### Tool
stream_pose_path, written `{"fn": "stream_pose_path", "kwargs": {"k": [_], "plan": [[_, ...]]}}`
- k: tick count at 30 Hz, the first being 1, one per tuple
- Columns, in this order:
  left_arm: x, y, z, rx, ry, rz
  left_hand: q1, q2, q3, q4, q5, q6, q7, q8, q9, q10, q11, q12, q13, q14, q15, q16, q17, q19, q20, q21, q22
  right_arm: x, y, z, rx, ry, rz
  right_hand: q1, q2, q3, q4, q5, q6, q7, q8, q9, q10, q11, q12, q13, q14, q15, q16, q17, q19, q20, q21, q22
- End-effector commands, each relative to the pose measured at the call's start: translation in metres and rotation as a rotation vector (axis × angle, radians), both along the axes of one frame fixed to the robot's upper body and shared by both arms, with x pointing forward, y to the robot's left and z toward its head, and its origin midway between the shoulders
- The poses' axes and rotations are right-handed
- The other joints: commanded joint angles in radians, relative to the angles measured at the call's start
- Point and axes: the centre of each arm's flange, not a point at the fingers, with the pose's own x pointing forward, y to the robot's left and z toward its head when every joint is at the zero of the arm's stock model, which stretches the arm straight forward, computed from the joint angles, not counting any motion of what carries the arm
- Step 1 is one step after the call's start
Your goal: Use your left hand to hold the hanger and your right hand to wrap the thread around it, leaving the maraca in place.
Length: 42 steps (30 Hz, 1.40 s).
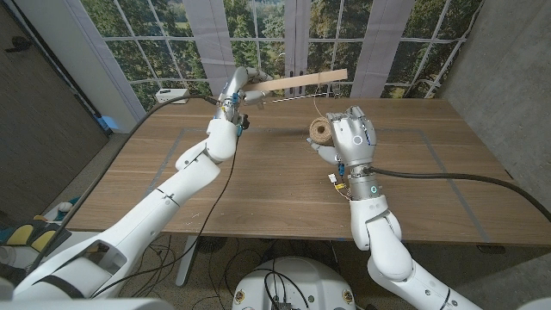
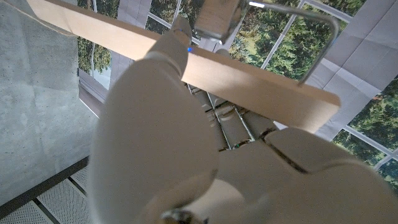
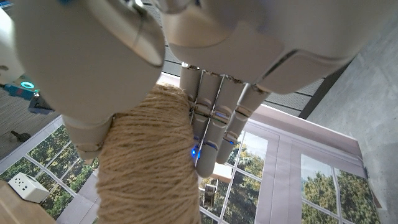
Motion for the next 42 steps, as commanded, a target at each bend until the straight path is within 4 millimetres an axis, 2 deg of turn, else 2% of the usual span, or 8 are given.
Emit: {"fn": "stream_pose_path", "kwargs": {"k": [1, 13, 26, 33, 42], "plan": [[-0.005, -0.006, 0.020, 0.019, 0.102, -0.045, 0.140, 0.150, 0.023, 0.016, -0.004, 0.058, 0.049, 0.006, 0.011, 0.008, 0.000, -0.003, 0.002, 0.045, -0.064, -0.002, 0.000, 0.007, -0.133, 0.005, 0.001, 0.024, -0.008, -0.020, 0.056, 0.106, 0.009, 0.350, 0.335, -0.005, -0.002, 0.006, 0.112, -0.110, 0.001, 0.001, 0.073, -0.069, -0.004, 0.126, 0.044, -0.123, -0.005, 0.004, -0.005, -0.121, 0.008, -0.002], [-0.016, -0.004, 0.035, 0.028, 0.149, -0.086, 0.139, 0.148, 0.024, 0.016, -0.006, 0.057, 0.050, 0.004, 0.015, 0.009, 0.001, -0.005, 0.006, 0.050, -0.064, -0.004, -0.001, 0.011, -0.133, 0.009, 0.001, 0.048, -0.025, -0.032, 0.110, 0.208, -0.038, 0.353, 0.335, -0.009, -0.002, 0.008, 0.114, -0.109, 0.001, 0.000, 0.079, -0.063, -0.008, 0.127, 0.046, -0.122, -0.012, 0.007, -0.006, -0.121, 0.016, -0.008], [-0.028, 0.004, 0.038, 0.040, 0.225, -0.173, 0.140, 0.147, 0.026, 0.016, -0.007, 0.057, 0.048, 0.002, 0.017, 0.010, 0.000, -0.010, 0.008, 0.052, -0.065, -0.007, -0.001, 0.012, -0.134, 0.012, 0.001, 0.079, -0.049, -0.039, 0.172, 0.301, -0.119, 0.357, 0.335, -0.013, -0.002, 0.009, 0.116, -0.106, 0.001, -0.001, 0.078, -0.062, -0.013, 0.131, 0.050, -0.122, -0.018, 0.012, -0.010, -0.119, 0.024, -0.013], [-0.034, 0.006, 0.039, 0.091, 0.257, -0.183, 0.140, 0.147, 0.027, 0.016, -0.007, 0.057, 0.051, 0.000, 0.017, 0.011, 0.003, -0.012, 0.010, 0.052, -0.066, -0.008, 0.000, 0.012, -0.134, 0.012, 0.000, 0.097, -0.065, -0.031, 0.214, 0.324, -0.158, 0.358, 0.335, -0.015, -0.001, 0.010, 0.116, -0.105, 0.001, -0.002, 0.080, -0.060, -0.017, 0.131, 0.051, -0.122, -0.024, 0.013, -0.012, -0.119, 0.029, -0.017], [-0.036, 0.015, 0.036, 0.122, 0.334, -0.240, 0.139, 0.147, 0.028, 0.017, -0.007, 0.053, 0.048, -0.001, 0.021, 0.011, 0.004, -0.014, 0.013, 0.052, -0.062, -0.009, 0.000, 0.012, -0.133, 0.012, 0.000, 0.114, -0.076, -0.009, 0.258, 0.318, -0.180, 0.361, 0.336, -0.017, -0.001, 0.011, 0.116, -0.105, 0.001, -0.002, 0.080, -0.061, -0.019, 0.135, 0.053, -0.122, -0.028, 0.016, -0.014, -0.120, 0.035, -0.020]]}}
